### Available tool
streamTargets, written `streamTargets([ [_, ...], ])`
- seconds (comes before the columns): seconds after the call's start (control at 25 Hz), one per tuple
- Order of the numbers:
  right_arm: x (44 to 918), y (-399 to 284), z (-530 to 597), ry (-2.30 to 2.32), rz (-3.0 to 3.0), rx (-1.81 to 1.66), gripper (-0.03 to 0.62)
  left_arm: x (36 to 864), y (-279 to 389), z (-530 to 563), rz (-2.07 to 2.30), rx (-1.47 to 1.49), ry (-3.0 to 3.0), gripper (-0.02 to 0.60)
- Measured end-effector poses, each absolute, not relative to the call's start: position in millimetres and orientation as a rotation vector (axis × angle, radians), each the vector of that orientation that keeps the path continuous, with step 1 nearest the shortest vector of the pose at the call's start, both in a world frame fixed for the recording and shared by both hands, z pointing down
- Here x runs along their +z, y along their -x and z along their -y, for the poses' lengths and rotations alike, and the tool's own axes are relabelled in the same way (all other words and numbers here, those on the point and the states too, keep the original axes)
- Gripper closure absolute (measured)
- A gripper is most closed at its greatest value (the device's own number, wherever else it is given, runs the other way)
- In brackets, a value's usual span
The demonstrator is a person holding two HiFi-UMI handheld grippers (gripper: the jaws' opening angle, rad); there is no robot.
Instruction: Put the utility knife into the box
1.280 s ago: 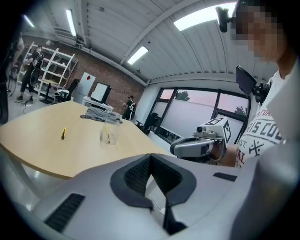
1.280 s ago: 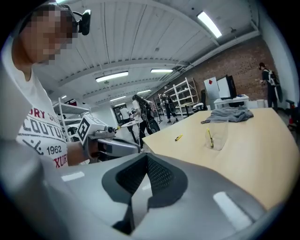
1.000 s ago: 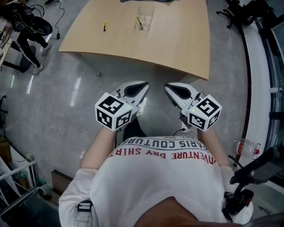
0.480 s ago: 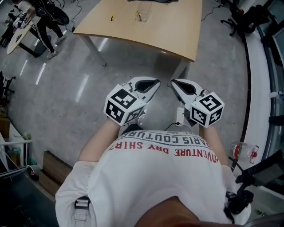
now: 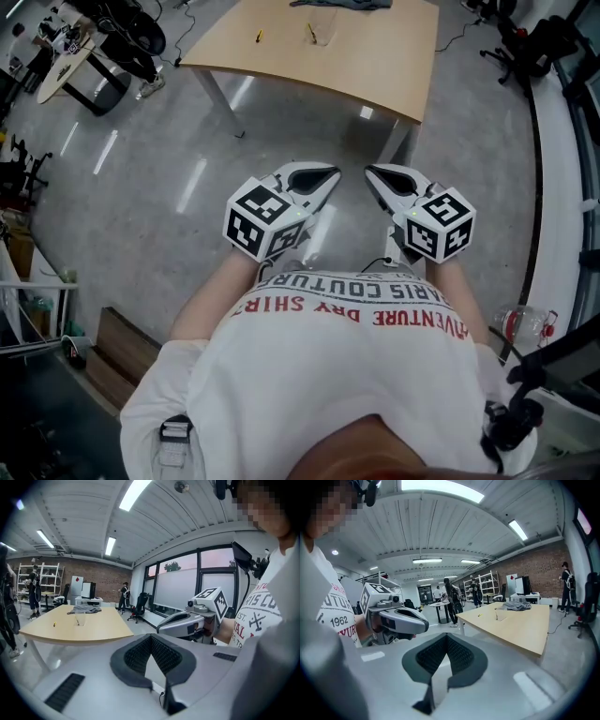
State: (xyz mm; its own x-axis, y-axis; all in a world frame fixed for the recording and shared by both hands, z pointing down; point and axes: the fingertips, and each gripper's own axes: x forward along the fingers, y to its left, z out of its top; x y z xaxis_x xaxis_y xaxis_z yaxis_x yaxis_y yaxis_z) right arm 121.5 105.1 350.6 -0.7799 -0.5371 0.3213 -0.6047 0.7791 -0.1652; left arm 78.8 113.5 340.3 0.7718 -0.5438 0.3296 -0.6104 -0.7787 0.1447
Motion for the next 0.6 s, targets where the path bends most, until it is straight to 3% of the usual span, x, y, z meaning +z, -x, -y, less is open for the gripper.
streamTargets([
  [0.6, 339.6, -123.8, -128.2, -0.875, 2.736, 0.383, 0.592, 329.3, -86.5, -134.4, 0.903, 0.413, -2.76, 0.58],
])
